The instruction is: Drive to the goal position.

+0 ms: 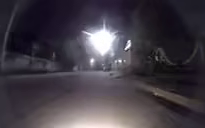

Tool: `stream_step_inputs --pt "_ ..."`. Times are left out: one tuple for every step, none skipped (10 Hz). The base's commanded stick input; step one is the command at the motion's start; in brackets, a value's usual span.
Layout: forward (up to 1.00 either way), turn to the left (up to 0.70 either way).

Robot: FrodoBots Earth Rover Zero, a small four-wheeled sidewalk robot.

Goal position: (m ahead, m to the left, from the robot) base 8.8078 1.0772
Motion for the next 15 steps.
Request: stream_step_inputs --pt "0.70 -0.12" --pt "0.70 0.00" --pt "0.70 0.00" --pt "0.70 0.00" --pt "0.70 0.00" --pt "0.70 0.00" --pt "0.70 0.00" --pt "0.70 0.00" --pt "0.70 0.00" --pt "0.70 0.00" --pt "0.70 0.00" --pt "0.70 0.00" --pt "0.70 0.00" --pt "0.70 0.00" --pt "0.70 0.00"
